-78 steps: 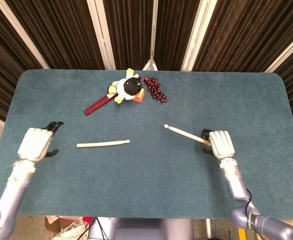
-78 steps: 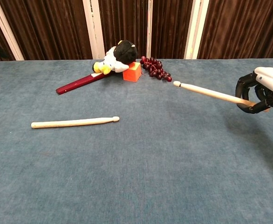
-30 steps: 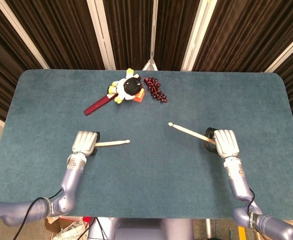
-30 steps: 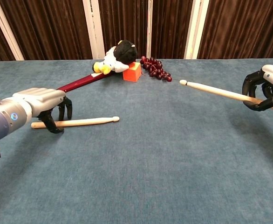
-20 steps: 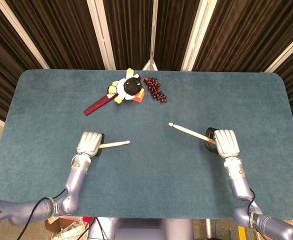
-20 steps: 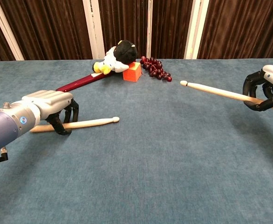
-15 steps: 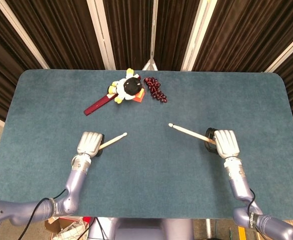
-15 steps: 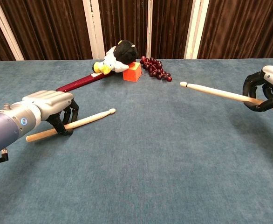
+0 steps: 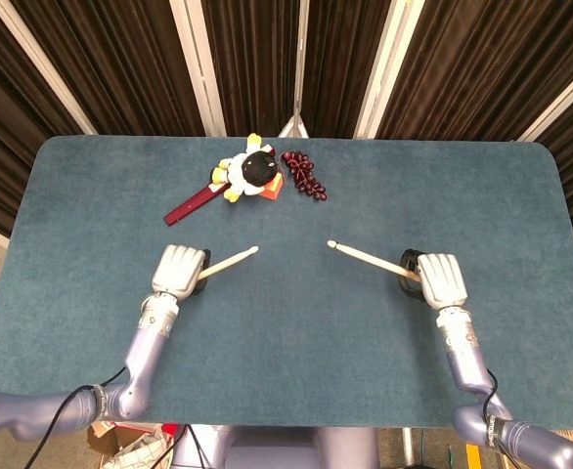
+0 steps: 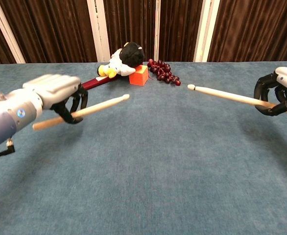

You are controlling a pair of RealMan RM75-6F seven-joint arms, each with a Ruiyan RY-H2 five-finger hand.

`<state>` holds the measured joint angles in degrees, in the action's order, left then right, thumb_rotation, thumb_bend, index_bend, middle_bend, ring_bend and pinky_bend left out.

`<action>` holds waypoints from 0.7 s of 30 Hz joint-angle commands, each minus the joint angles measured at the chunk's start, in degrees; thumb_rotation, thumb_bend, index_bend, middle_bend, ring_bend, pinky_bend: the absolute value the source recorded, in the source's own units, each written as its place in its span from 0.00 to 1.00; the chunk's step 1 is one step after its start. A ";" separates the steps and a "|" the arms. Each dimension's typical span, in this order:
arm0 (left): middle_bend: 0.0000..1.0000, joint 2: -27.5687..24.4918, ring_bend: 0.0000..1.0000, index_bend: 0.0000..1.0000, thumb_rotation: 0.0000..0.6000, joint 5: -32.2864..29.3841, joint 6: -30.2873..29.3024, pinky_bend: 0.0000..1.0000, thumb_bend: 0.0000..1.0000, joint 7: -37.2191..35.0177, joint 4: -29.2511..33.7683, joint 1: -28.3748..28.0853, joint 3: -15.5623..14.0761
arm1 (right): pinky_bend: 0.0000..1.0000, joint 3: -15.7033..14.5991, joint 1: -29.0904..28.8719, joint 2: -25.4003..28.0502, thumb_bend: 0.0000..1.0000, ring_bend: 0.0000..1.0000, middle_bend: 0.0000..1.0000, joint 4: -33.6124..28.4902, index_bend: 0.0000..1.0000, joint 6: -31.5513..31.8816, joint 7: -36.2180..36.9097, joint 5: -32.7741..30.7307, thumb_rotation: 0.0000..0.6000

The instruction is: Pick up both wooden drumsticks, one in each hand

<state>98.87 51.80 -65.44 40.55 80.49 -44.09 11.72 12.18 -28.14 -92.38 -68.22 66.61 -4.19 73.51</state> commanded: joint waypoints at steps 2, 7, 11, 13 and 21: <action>0.68 -2.41 0.81 0.60 1.00 3.01 -1.15 0.94 0.59 -1.40 4.06 -1.19 2.22 | 0.78 1.35 -0.95 0.52 0.56 0.77 0.68 -1.99 0.80 0.53 -1.43 -0.10 1.00; 0.68 -3.98 0.81 0.60 1.00 4.43 -1.43 0.94 0.59 -0.79 8.59 -3.30 5.09 | 0.78 4.64 -3.07 1.10 0.56 0.77 0.68 -7.00 0.81 0.52 -4.34 -1.85 1.00; 0.68 -3.90 0.81 0.60 1.00 3.58 -1.63 0.94 0.59 0.39 11.25 -5.13 7.47 | 0.78 7.21 -4.78 1.52 0.56 0.77 0.68 -11.16 0.81 -0.09 -7.15 -4.33 1.00; 0.68 -3.52 0.81 0.60 1.00 3.10 -1.66 0.94 0.59 1.12 12.07 -6.17 8.43 | 0.78 8.08 -5.59 1.70 0.56 0.77 0.68 -12.80 0.81 -0.23 -8.76 -5.20 1.00; 0.68 -1.53 0.81 0.60 1.00 1.26 -2.21 0.94 0.59 3.81 13.26 -9.52 10.51 | 0.78 10.56 -7.50 1.66 0.56 0.77 0.68 -17.57 0.81 0.59 -12.38 -8.20 1.00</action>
<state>97.13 53.28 -67.51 44.20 93.61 -53.40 22.03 22.34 -35.38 -90.72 -85.14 66.90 -16.21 65.82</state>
